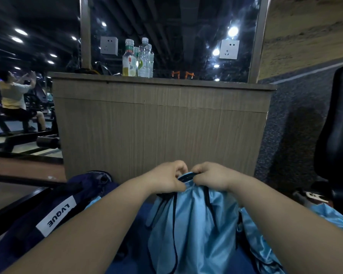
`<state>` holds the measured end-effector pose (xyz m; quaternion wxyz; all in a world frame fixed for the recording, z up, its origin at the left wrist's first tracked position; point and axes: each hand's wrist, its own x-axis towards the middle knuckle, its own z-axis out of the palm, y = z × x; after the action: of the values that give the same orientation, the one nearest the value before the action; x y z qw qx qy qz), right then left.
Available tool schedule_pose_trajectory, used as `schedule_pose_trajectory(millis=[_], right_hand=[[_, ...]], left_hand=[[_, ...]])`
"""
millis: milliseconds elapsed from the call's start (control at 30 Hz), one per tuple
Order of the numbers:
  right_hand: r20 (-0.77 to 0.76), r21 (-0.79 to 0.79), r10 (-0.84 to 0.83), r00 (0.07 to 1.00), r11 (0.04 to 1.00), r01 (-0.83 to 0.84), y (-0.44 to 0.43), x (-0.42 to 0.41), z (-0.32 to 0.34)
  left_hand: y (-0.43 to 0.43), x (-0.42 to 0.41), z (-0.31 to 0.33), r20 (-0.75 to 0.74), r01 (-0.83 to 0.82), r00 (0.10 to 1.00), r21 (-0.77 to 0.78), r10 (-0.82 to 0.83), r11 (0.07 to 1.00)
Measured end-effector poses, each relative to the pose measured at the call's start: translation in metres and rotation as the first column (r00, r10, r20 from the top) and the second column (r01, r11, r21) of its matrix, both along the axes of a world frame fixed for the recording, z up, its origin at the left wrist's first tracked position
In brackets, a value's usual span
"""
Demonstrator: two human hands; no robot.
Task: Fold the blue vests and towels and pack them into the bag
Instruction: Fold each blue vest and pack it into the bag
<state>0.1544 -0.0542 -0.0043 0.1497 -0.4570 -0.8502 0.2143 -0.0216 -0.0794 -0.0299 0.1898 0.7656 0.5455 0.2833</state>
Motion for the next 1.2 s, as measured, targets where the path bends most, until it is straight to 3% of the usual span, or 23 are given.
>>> schedule_pose_trajectory(millis=[100, 233, 433, 600, 733, 833, 1000, 1067, 1200], right_hand=[[0.068, 0.119, -0.011, 0.998, 0.993, 0.003, 0.000, 0.001, 0.002], [0.085, 0.173, -0.026, 0.996, 0.985, 0.011, 0.000, 0.007, 0.003], [0.067, 0.256, -0.127, 0.990, 0.961, 0.106, 0.006, 0.021, 0.007], [0.042, 0.269, -0.217, 0.975, 0.943, 0.198, 0.015, 0.033, 0.005], [0.053, 0.200, -0.289, 0.956, 0.941, 0.273, 0.024, 0.047, -0.001], [0.089, 0.118, -0.307, 0.947, 0.948, 0.296, 0.033, 0.054, -0.012], [0.203, -0.035, -0.233, 0.951, 0.969, 0.245, 0.040, 0.051, -0.027], [0.248, -0.083, -0.199, 0.948, 0.971, 0.226, 0.041, 0.046, -0.031], [0.236, -0.131, -0.142, 0.961, 0.976, 0.177, 0.050, 0.032, -0.045]], left_hand=[[-0.001, -0.001, 0.000, -0.218, -0.013, 0.976, -0.037, 0.005, 0.999], [0.000, -0.008, -0.004, -0.273, -0.050, 0.962, -0.097, 0.022, 0.994], [0.001, -0.031, -0.018, 0.090, -0.065, 0.992, -0.266, 0.092, 0.962], [-0.001, -0.042, -0.023, 0.026, -0.134, 0.989, -0.290, 0.148, 0.948], [-0.006, -0.056, -0.028, 0.124, -0.137, 0.974, -0.344, 0.190, 0.929], [-0.006, -0.067, -0.035, 0.344, -0.089, 0.910, -0.385, 0.233, 0.918], [-0.004, -0.080, -0.043, 0.670, 0.032, 0.689, -0.412, 0.278, 0.911], [-0.004, -0.085, -0.046, 0.688, 0.004, 0.649, -0.431, 0.325, 0.902], [0.006, -0.108, -0.052, 0.595, -0.134, 0.666, -0.497, 0.449, 0.857]])
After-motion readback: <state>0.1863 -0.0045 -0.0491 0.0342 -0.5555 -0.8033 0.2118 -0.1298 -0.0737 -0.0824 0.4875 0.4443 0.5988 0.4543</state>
